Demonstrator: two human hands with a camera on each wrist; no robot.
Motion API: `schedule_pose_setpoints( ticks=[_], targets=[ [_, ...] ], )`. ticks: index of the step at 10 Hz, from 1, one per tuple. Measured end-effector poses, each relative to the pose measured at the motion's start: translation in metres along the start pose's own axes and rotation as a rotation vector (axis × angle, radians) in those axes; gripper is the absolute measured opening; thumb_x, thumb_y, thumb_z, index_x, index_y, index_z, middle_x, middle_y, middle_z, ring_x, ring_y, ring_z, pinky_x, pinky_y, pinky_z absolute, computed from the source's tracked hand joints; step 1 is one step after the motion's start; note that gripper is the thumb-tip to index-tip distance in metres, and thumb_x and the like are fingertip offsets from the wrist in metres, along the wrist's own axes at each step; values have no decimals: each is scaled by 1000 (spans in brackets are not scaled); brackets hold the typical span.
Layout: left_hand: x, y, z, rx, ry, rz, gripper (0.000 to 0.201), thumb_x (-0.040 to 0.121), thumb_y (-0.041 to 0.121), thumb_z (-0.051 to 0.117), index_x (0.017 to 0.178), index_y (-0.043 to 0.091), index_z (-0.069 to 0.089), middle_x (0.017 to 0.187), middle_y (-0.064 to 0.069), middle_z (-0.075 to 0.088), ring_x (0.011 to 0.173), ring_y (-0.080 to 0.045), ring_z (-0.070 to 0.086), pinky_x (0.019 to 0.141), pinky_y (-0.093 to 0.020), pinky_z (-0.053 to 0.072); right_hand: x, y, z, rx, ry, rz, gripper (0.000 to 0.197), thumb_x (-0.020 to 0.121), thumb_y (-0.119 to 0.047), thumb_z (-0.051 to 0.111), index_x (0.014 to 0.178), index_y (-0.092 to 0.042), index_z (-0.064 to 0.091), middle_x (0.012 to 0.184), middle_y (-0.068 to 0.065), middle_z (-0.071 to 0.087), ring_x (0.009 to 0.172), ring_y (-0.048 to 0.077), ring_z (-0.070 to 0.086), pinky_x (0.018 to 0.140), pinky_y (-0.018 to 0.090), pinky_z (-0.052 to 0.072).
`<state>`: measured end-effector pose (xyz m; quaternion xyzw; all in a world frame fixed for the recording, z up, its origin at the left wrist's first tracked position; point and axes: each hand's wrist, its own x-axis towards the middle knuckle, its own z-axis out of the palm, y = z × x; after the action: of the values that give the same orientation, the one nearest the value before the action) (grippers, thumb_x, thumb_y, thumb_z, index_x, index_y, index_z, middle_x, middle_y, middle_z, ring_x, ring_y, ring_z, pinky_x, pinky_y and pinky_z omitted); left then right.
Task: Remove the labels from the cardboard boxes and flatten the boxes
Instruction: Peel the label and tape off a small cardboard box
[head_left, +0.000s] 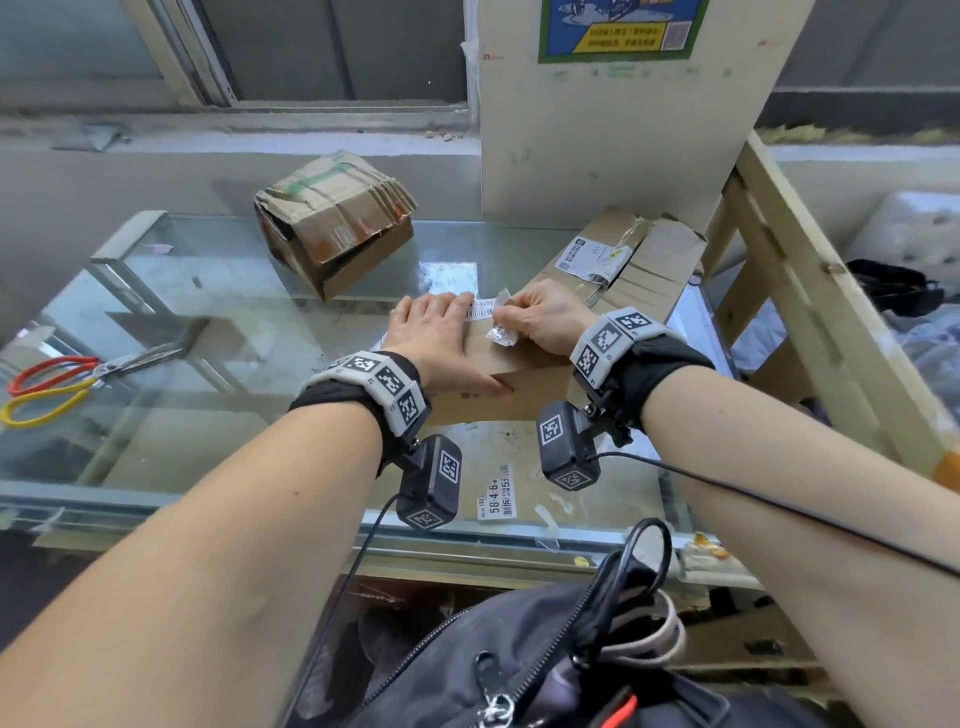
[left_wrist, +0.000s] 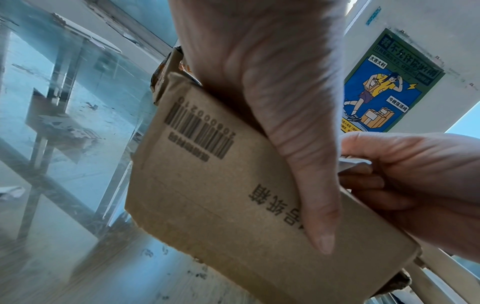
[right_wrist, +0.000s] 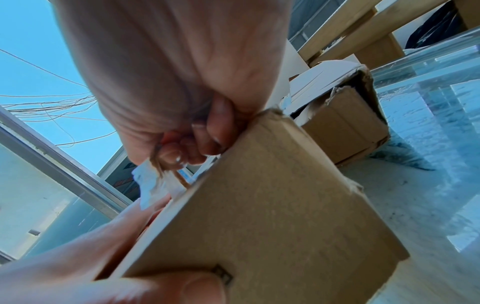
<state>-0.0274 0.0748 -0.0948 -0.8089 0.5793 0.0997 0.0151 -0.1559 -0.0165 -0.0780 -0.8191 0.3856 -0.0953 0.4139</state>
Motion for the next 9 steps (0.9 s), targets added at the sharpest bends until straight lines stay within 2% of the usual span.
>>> schedule_pose_setpoints(
  ticks=[1, 3, 6, 7, 8, 9],
  targets=[
    [0, 0, 1, 1, 5, 3, 125, 57, 80, 66, 153, 22, 12, 155, -1, 23, 145, -21, 14, 120, -43, 0, 0, 0, 0, 42, 1, 14, 32, 93, -24, 57, 63, -17, 61, 61, -3, 56, 52, 8, 46, 50, 19, 36],
    [0, -2, 3, -7, 15, 4, 125, 56, 81, 66, 153, 22, 13, 155, -1, 24, 145, -21, 15, 120, -43, 1, -2, 1, 0, 108, 13, 19, 32, 93, -21, 58, 61, -18, 59, 57, -3, 52, 48, 6, 43, 41, 12, 32],
    [0, -1, 3, 1, 21, 2, 124, 57, 81, 65, 153, 22, 12, 156, -2, 22, 145, -21, 14, 121, -43, 1, 1, 2, -1, 191, 7, 59, 21, 92, -22, 60, 75, -11, 66, 63, -1, 55, 54, 9, 45, 50, 18, 36],
    [0, -1, 3, 3, 18, 2, 124, 58, 80, 65, 153, 22, 12, 156, -2, 22, 146, -21, 14, 121, -44, 0, 1, 2, -2, 219, 2, 70, 19, 92, -22, 60, 90, -5, 69, 66, 1, 56, 56, 10, 46, 52, 18, 37],
    [-1, -1, 2, 2, 17, -1, 124, 57, 81, 65, 153, 22, 12, 156, -2, 22, 145, -21, 14, 121, -44, 1, 2, 3, -2, 245, -1, 79, 22, 92, -20, 60, 93, 0, 70, 67, 2, 56, 56, 10, 47, 52, 19, 38],
    [-2, 0, 2, 4, 16, -3, 123, 58, 80, 66, 152, 22, 12, 156, -2, 22, 145, -21, 14, 121, -43, 0, 3, 3, -3, 263, -19, 77, 19, 92, -19, 60, 77, -7, 66, 66, 3, 55, 56, 11, 46, 52, 19, 37]
  ],
)
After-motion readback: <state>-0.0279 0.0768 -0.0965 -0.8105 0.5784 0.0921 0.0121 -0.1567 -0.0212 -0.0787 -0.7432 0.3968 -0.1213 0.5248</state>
